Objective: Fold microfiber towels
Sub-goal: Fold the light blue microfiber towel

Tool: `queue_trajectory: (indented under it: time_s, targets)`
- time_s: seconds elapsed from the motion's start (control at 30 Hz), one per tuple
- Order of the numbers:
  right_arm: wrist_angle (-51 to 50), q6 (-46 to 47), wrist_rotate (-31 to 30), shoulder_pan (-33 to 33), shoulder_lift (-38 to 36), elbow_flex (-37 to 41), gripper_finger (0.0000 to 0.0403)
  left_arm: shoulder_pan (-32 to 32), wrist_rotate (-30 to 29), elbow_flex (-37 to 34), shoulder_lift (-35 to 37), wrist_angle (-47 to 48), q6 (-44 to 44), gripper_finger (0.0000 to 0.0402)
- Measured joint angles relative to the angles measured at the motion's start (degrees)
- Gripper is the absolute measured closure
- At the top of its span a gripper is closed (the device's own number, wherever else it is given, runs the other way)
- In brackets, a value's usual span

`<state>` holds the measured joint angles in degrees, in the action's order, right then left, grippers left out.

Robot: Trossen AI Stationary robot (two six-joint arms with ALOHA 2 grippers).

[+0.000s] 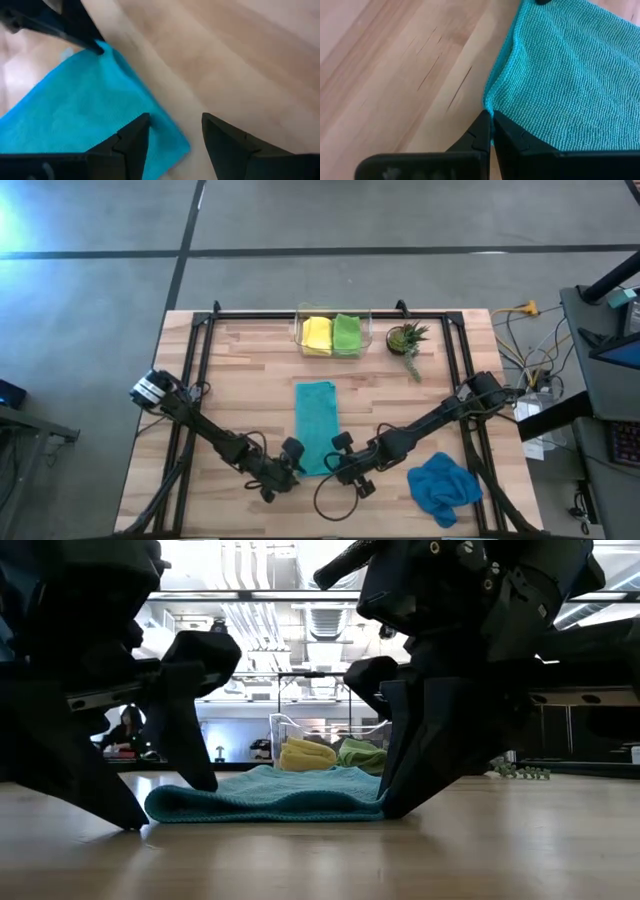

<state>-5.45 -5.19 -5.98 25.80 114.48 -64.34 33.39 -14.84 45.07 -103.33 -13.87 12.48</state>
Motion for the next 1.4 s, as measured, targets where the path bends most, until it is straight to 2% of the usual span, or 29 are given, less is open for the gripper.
queue_trajectory:
  time_s: [0.33, 0.43, 0.53, 0.73, 0.8, 1.07, 1.4]
  targets:
    - [-0.02, 0.26, 0.18, 0.00, 0.00, 0.00, 0.0394, -0.01, -1.77, 0.07, 0.52, 4.00, -3.06, 0.0234]
    - [-0.04, 0.26, 0.41, 0.01, 0.00, 0.00, 0.0394, 0.02, -1.77, 0.08, 0.59, 5.73, -3.16, 0.0247]
    - [-0.04, 0.24, 0.41, 0.01, 0.00, 0.00, 0.0394, 0.06, -1.71, 0.03, 0.58, 7.92, -3.19, 0.0277]
    - [-0.07, 0.35, 0.44, 0.02, -0.02, -0.02, 0.0394, 0.34, -0.68, 0.96, 0.47, 8.42, -3.07, 0.0375]
    - [-0.12, 0.70, 0.48, 0.02, -0.22, -0.02, 0.0394, 0.43, -0.92, 1.60, 0.42, 8.77, -3.05, 0.0394]
    - [-2.01, 4.09, 0.97, 0.04, -3.26, 0.09, 0.0394, 0.45, -0.91, 2.04, 2.12, 10.66, -5.74, 0.0400]
    - [-5.20, 8.37, 2.46, 0.04, -10.25, 0.04, 0.0394, 0.46, -0.35, 1.03, 10.75, 11.46, -15.20, 0.0401]
